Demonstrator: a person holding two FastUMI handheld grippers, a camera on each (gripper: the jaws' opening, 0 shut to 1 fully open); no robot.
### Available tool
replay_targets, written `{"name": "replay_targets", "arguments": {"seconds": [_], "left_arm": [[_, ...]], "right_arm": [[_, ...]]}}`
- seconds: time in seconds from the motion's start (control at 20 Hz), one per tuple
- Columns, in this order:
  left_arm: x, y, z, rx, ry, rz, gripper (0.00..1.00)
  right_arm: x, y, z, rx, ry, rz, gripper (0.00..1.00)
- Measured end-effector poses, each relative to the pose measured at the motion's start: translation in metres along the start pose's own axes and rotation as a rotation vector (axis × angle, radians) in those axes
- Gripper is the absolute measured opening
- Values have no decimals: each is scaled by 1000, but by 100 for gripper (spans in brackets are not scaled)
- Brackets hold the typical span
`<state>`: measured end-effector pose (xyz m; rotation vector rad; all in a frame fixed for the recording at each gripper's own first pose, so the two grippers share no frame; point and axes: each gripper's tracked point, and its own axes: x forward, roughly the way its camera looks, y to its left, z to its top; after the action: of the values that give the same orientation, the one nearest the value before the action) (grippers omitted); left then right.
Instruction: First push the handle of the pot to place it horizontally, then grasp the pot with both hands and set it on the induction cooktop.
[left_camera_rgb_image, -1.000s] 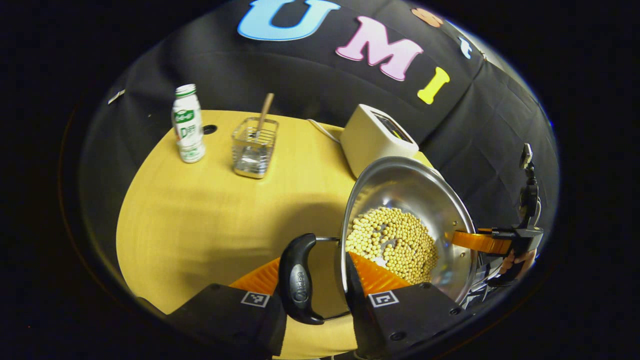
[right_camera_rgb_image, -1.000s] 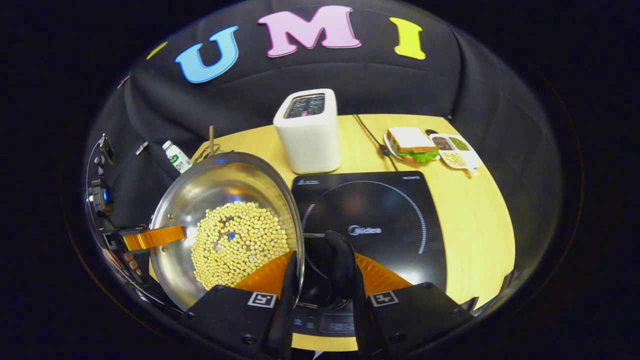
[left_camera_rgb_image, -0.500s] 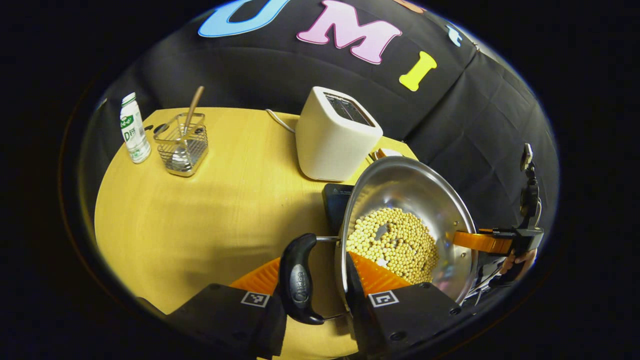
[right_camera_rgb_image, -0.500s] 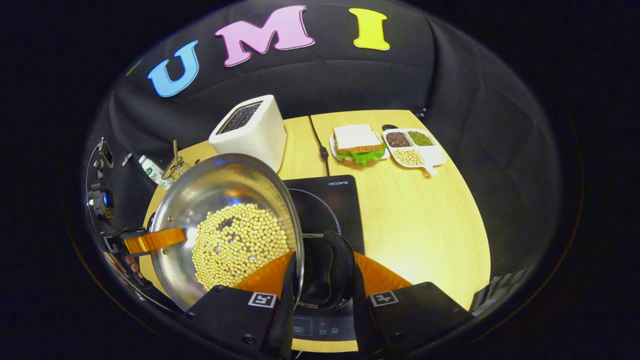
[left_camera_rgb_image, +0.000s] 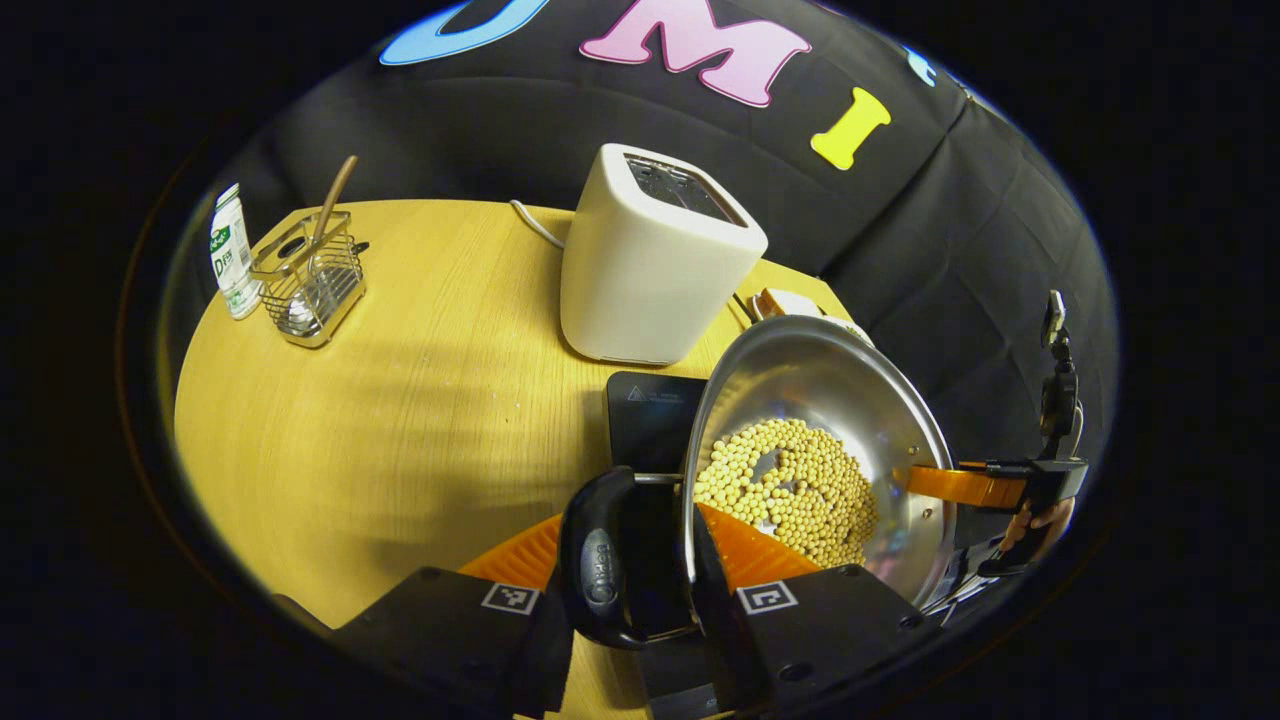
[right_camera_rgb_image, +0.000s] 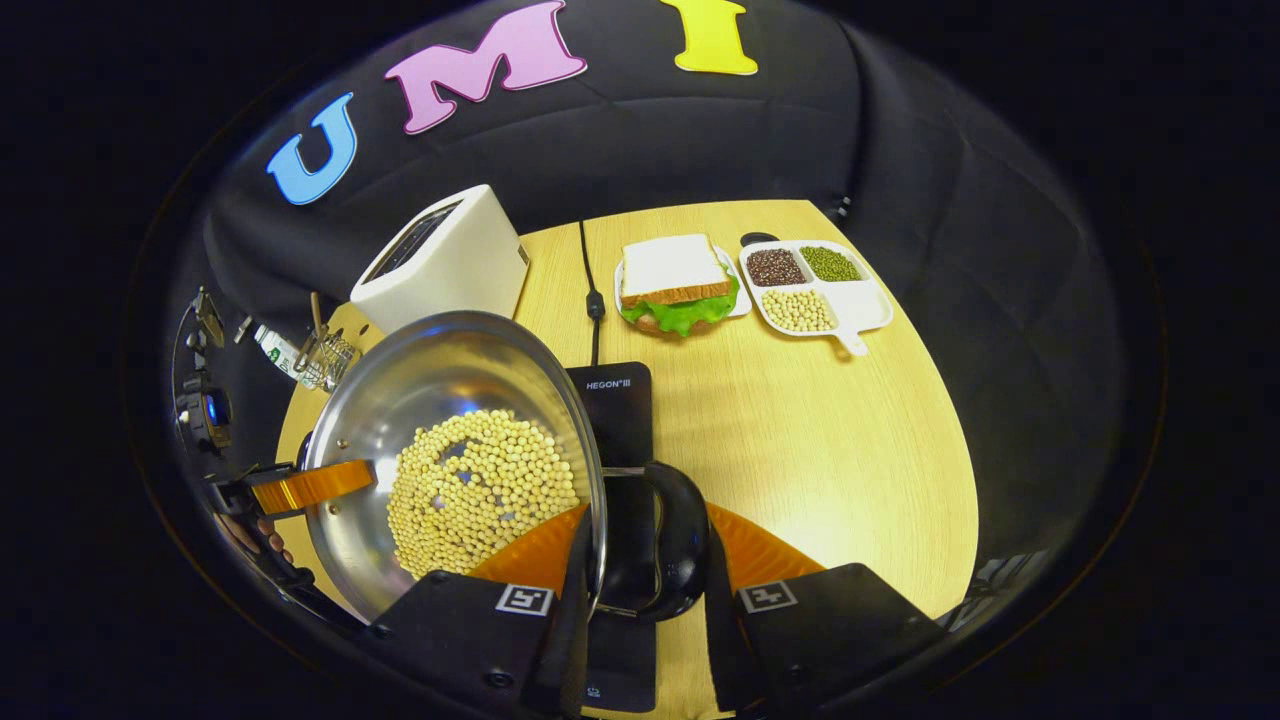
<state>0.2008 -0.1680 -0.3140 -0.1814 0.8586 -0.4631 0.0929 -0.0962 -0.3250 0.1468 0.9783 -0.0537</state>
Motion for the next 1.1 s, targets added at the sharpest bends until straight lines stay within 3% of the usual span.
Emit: {"name": "replay_targets", "arguments": {"seconds": [0.1, 0.15, 0.5, 0.8, 0.9, 1.0, 1.05, 1.1], "left_arm": [[5, 1, 0, 2, 7, 4, 57], [4, 1, -1, -7, 10, 6, 58], [3, 5, -2, 4, 26, 77, 60], [-5, 3, 2, 15, 14, 140, 67], [-10, 3, 7, -9, -12, 148, 78], [-23, 6, 15, -34, -51, 175, 90], [-28, 5, 15, -41, -65, 177, 98], [-34, 3, 15, -42, -72, 182, 96]], "right_arm": [[4, 1, 5, 9, -9, 17, 48], [5, 0, 5, 1, -12, 22, 53], [5, 2, 8, 12, -24, 59, 55], [5, 3, 9, 20, -24, 79, 58], [5, 5, 8, 15, -22, 91, 55], [-1, 3, 17, 10, -63, 91, 72], [-4, 4, 22, 5, -91, 95, 76], [-13, 3, 27, 0, -115, 95, 94]]}}
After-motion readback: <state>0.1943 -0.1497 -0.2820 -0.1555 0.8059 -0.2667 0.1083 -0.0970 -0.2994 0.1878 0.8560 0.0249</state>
